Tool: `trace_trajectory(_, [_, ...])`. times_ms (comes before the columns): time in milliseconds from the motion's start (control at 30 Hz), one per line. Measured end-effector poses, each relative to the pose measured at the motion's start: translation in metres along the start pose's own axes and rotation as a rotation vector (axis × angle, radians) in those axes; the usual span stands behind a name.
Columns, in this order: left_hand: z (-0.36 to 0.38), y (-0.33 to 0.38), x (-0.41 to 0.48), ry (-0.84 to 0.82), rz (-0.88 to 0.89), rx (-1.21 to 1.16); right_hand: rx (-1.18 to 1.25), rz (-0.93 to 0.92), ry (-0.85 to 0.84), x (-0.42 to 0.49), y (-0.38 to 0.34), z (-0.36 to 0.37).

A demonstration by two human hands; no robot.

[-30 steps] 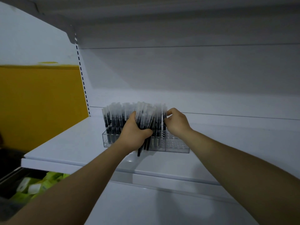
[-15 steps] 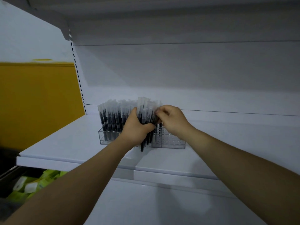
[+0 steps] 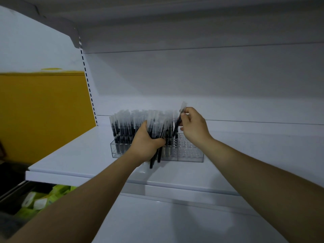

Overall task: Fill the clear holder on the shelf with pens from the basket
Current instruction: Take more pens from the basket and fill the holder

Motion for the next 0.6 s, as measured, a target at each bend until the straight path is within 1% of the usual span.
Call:
trace_trajectory(200, [-0.004, 0.000, 0.000, 0.002, 0.008, -0.011, -0.137, -0.111, 0.011, -0.001, -0.004, -0.003])
trace_trajectory(333, [-0.005, -0.002, 0.001, 0.010, 0.017, -0.013, -0.129, -0.121, 0.032, -0.002, -0.005, -0.001])
trace_trajectory(433, [-0.005, -0.003, 0.002, 0.010, 0.022, -0.016, -0.184, -0.134, -0.001, -0.002, 0.001, 0.007])
trace_trajectory(600, [-0.005, -0.004, 0.002, 0.010, 0.025, -0.032, -0.236, -0.093, -0.035, -0.003, 0.014, 0.017])
Point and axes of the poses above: each hand's wrist, its own x-axis towards the middle knuckle, its own z-axis out of the palm, y = z × x, the point moved 4 cm from there along x, towards the middle knuckle, and after that the axes turned 10 degrees about -x, right-handed, at the moved point
